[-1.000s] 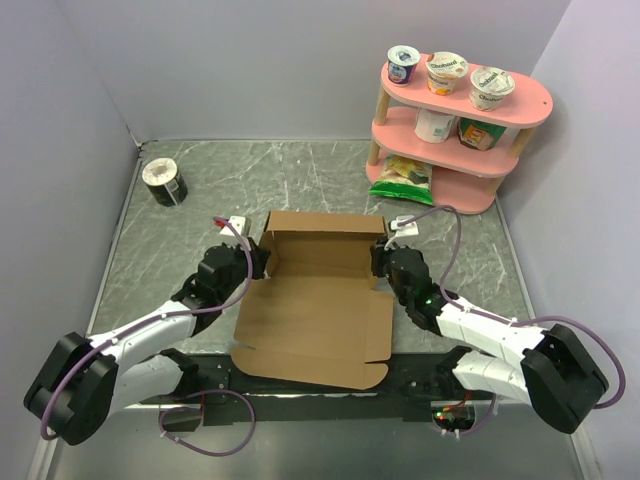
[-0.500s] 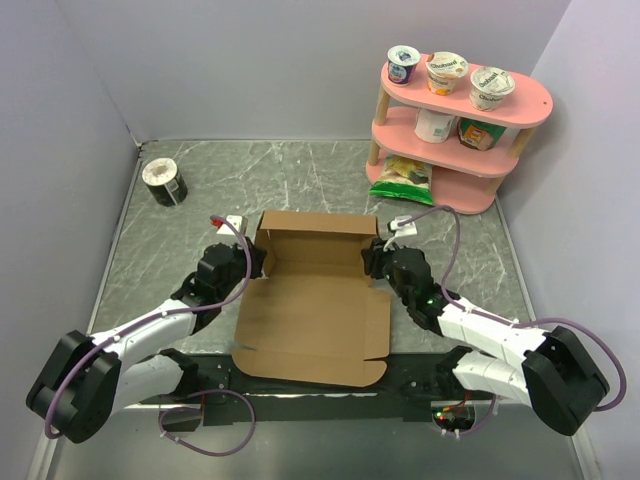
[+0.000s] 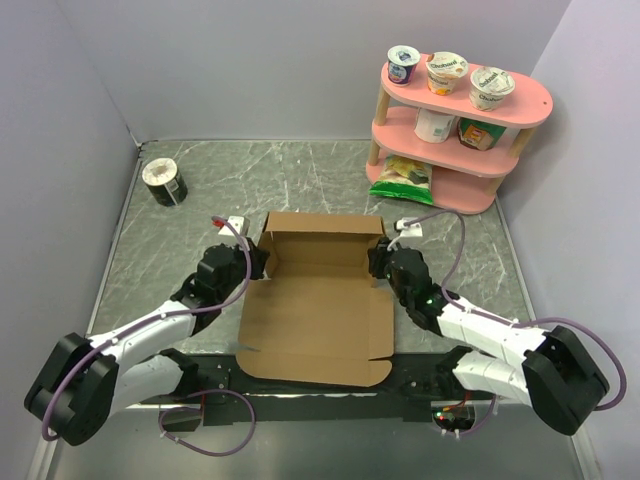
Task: Fold the paper box
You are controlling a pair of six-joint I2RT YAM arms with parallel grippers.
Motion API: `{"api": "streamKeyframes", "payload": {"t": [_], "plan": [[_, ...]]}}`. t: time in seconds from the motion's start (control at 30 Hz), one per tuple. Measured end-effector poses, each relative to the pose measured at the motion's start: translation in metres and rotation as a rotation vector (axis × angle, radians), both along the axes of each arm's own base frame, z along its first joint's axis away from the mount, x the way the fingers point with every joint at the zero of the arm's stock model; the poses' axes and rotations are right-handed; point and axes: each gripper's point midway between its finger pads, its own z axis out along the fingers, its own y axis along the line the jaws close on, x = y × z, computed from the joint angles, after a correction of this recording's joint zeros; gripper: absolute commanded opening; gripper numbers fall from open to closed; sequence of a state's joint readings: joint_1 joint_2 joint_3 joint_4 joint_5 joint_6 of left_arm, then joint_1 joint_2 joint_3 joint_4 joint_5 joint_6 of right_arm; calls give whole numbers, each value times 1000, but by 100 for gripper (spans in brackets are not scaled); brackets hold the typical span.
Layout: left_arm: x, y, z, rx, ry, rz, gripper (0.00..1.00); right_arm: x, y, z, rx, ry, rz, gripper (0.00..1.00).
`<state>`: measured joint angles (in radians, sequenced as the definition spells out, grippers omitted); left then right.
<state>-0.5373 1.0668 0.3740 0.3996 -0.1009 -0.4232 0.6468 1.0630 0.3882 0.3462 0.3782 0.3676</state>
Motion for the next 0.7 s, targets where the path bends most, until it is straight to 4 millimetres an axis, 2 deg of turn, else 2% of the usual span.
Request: {"api": "streamKeyframes", "payload": {"t": [0.13,0.4,0.53,0.7], "plan": [[-1,1,4,-6,-16,7,1,7,-1,4,17,21,-59,0],[-1,2,4,-11,-13,22,1,9,-6,-2,39,125,-189,0],[-1,1,2,-19,-2,25,1,2,-9,-13,68,215,-283,0],[-3,-3,1,-30,8,17,1,-10,-15,-32,114,351,-484,0]]}}
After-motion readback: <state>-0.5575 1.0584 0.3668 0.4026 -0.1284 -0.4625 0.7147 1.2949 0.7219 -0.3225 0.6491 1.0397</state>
